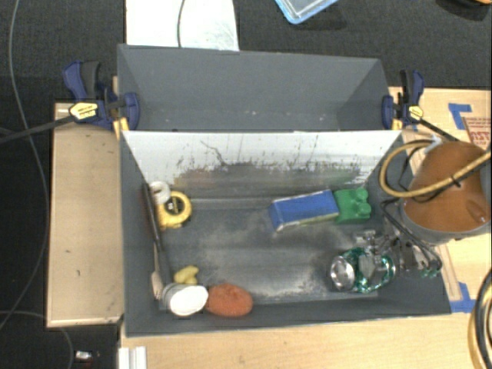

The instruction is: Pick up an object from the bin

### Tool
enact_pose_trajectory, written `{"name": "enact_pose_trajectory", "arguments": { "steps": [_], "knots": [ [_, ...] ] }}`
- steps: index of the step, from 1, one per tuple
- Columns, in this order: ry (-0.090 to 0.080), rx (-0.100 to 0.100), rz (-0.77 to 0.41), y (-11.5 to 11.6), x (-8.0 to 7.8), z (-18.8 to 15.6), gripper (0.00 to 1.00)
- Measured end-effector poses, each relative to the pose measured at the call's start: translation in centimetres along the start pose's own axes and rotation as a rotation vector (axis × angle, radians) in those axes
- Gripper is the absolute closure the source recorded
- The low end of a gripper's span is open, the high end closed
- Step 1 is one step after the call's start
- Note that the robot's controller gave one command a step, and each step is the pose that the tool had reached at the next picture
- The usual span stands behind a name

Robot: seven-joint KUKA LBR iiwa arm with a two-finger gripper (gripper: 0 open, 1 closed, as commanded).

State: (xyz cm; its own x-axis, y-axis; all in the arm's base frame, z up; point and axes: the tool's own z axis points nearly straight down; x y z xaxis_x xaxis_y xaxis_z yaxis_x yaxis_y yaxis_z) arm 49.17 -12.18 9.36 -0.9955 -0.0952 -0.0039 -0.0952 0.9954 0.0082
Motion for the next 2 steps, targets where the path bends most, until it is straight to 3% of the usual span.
{"name": "enact_pose_trajectory", "arguments": {
  "steps": [2],
  "knots": [
    [-0.009,0.003,-0.001,0.0,-0.3,-4.3,1.0]
  ]
}}
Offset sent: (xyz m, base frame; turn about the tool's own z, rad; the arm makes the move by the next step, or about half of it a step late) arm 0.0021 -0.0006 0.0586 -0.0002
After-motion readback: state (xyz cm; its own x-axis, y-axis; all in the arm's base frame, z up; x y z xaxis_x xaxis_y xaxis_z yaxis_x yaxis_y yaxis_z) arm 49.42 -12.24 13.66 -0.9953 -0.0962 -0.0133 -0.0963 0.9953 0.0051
